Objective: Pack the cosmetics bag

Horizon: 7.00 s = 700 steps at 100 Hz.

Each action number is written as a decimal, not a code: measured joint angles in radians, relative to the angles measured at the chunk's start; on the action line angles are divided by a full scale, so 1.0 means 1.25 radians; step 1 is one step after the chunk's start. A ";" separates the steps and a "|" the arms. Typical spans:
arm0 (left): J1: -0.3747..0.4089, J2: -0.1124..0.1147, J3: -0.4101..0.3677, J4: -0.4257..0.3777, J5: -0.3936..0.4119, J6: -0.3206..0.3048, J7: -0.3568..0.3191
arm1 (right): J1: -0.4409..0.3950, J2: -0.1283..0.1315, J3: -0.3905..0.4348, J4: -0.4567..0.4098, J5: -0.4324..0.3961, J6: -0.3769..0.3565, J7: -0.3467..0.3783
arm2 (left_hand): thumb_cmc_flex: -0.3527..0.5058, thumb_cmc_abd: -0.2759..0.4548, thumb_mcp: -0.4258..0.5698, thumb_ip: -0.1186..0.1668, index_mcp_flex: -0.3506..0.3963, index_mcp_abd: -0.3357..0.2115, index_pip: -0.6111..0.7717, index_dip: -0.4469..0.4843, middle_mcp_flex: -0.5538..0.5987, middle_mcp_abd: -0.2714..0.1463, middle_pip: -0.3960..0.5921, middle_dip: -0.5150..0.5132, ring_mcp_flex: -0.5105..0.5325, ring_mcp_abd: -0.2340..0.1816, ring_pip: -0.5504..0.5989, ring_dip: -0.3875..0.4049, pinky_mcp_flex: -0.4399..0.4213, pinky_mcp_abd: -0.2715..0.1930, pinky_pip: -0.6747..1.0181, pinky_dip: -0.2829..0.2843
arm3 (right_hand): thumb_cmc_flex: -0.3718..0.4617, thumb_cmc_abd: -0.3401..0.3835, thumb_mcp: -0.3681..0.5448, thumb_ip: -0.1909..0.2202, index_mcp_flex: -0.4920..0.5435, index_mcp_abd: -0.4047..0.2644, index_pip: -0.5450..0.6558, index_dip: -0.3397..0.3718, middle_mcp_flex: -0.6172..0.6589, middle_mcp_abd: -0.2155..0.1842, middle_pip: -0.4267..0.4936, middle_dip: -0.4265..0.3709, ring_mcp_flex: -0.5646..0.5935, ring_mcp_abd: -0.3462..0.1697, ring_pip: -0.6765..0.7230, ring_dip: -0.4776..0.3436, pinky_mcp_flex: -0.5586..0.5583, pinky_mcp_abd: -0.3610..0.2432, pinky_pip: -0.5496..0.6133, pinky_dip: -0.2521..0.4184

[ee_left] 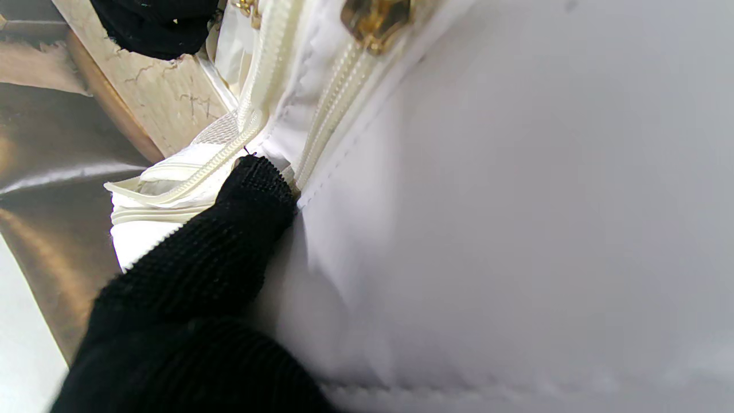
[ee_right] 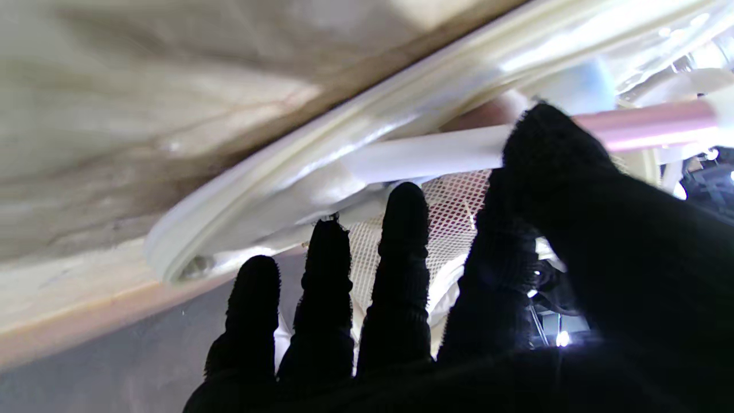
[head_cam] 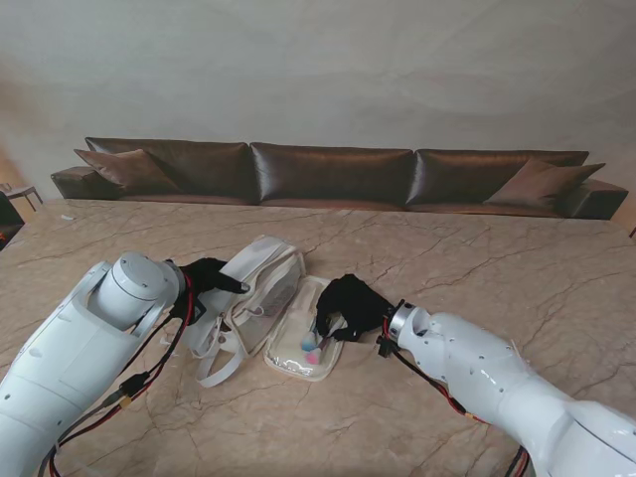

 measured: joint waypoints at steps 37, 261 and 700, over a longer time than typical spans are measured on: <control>0.003 0.001 -0.003 -0.002 0.000 -0.007 -0.002 | 0.029 0.037 -0.055 -0.046 -0.095 0.080 -0.051 | 0.000 0.000 0.000 0.000 0.000 0.000 0.000 0.000 0.000 0.000 0.000 0.000 0.000 0.000 0.000 0.000 0.000 0.000 0.000 0.000 | 0.000 -0.011 -0.005 0.000 0.006 -0.022 -0.008 -0.016 0.001 0.000 0.000 0.000 0.001 0.000 0.000 0.000 0.000 0.001 0.001 0.000; 0.130 -0.034 -0.062 -0.092 -0.085 -0.021 0.148 | -0.104 0.117 0.169 -0.418 -0.090 0.655 0.363 | 0.000 0.000 -0.007 0.000 -0.001 0.000 0.000 0.007 0.000 0.028 0.001 0.020 0.000 0.006 0.000 0.004 0.003 0.002 0.000 0.001 | -0.051 0.168 -0.126 0.152 -0.228 0.318 -0.246 -0.237 0.083 0.136 -0.148 -0.313 0.519 0.067 -0.289 -0.214 0.514 0.070 0.247 0.021; 0.089 -0.007 0.009 -0.188 -0.085 0.117 0.069 | -0.094 0.015 0.186 -0.220 0.711 0.336 0.682 | -0.101 0.000 0.018 0.032 0.008 0.084 0.007 -0.165 -0.056 0.035 0.145 0.218 -0.100 -0.002 -0.065 -0.008 -0.175 -0.001 -0.194 -0.022 | -0.159 0.382 -0.341 0.232 -0.158 0.384 -0.254 -0.202 0.129 0.168 -0.197 -0.334 0.444 0.114 -0.341 -0.274 0.400 0.106 0.217 -0.020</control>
